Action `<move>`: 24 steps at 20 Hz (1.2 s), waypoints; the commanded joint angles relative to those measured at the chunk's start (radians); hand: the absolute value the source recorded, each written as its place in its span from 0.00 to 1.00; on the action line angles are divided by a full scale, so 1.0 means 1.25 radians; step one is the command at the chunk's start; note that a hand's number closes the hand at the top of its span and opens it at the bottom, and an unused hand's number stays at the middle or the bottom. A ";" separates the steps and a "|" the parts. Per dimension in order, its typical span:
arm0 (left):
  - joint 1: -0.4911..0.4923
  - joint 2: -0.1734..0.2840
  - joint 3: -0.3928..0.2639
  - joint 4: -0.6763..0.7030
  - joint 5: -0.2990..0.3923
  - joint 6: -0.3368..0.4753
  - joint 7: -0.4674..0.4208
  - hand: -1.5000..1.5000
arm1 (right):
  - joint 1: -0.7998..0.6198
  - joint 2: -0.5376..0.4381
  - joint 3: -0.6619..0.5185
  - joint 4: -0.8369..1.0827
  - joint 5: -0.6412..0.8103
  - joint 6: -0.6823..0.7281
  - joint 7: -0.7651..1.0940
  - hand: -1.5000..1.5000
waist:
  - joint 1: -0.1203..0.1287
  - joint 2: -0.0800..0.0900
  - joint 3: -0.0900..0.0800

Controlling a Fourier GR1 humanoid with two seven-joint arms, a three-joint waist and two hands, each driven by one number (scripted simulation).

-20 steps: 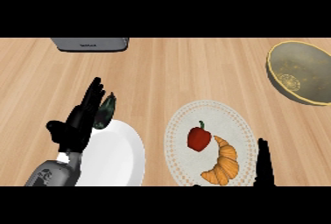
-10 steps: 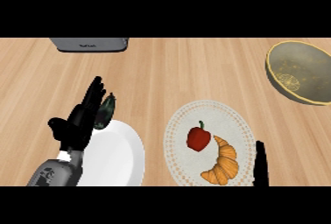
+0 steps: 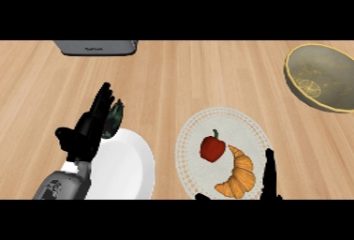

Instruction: Pick the croissant from the placemat and place it in the bowl

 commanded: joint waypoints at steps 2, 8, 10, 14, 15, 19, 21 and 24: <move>0.001 0.013 0.025 -0.056 -0.005 -0.024 0.047 0.50 | -0.020 0.003 -0.013 0.034 -0.062 -0.065 -0.010 0.00 | 0.001 -0.001 0.000; 0.001 0.003 0.069 0.024 0.000 -0.072 -0.018 0.50 | 0.006 -0.015 -0.035 0.118 -0.156 -0.144 -0.123 0.00 | -0.001 0.000 0.000; 0.010 -0.041 0.029 0.022 -0.047 -0.034 -0.021 0.50 | -0.054 -0.025 -0.096 0.170 -0.222 -0.126 -0.148 0.00 | 0.000 0.001 0.000; 0.007 -0.040 0.044 -0.009 -0.036 -0.044 0.020 0.50 | -0.003 -0.037 -0.102 0.215 -0.165 -0.122 -0.138 0.00 | -0.001 0.000 0.000; 0.019 -0.021 0.058 -0.023 -0.030 -0.058 0.020 0.50 | -0.048 -0.002 -0.131 0.242 -0.128 -0.093 -0.093 0.00 | 0.002 0.000 0.000; -0.024 -0.054 0.045 -0.028 -0.069 -0.033 0.071 0.50 | -0.004 -0.021 -0.108 0.268 -0.131 -0.105 -0.124 0.00 | -0.001 0.000 0.000; 0.055 -0.047 0.055 -0.032 -0.055 -0.073 -0.016 0.50 | -0.021 -0.043 -0.112 0.299 -0.225 -0.113 -0.189 0.00 | 0.002 0.000 0.000; 0.021 -0.060 0.055 -0.087 -0.076 -0.064 0.084 0.50 | -0.043 -0.022 -0.116 0.274 -0.213 -0.085 -0.164 0.00 | 0.001 0.000 0.000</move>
